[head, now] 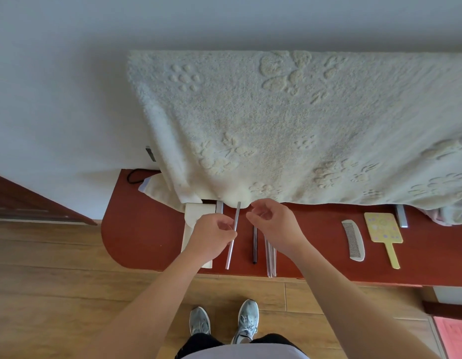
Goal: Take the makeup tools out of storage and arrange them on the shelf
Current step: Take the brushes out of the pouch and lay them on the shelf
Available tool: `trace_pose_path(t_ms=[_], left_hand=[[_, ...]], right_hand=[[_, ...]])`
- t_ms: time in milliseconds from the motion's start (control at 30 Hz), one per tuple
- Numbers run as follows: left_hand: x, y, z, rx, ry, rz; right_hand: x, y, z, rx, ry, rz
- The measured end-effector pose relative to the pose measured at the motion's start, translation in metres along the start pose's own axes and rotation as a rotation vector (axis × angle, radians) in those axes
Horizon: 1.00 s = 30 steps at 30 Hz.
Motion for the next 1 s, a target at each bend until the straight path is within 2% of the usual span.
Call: trace_pose_path(t_ms=[200,600,1000], left_hand=[[0.027,-0.023,0.017,0.154,0.054,-0.057],[0.045,-0.050,0.009,0.216,0.084,-0.105],[0.055,-0.071,-0.007,0.224,0.068,-0.038]], right_hand=[[0.006,0.022,-0.029,-0.066,0.021,-0.009],[0.024,0.045,-0.054,-0.167,0.022,-0.021],[0.037,0.063,-0.074,-0.263,0.034,-0.033]])
Point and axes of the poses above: each hand's wrist, its own x-axis away from the middle knuckle, its own y-axis out of the palm, z = x × y, the point moved 4 cm from there along -x, towards the middle knuckle, and after that the axes turned 9 degrees about y, right-handed, at the moved point
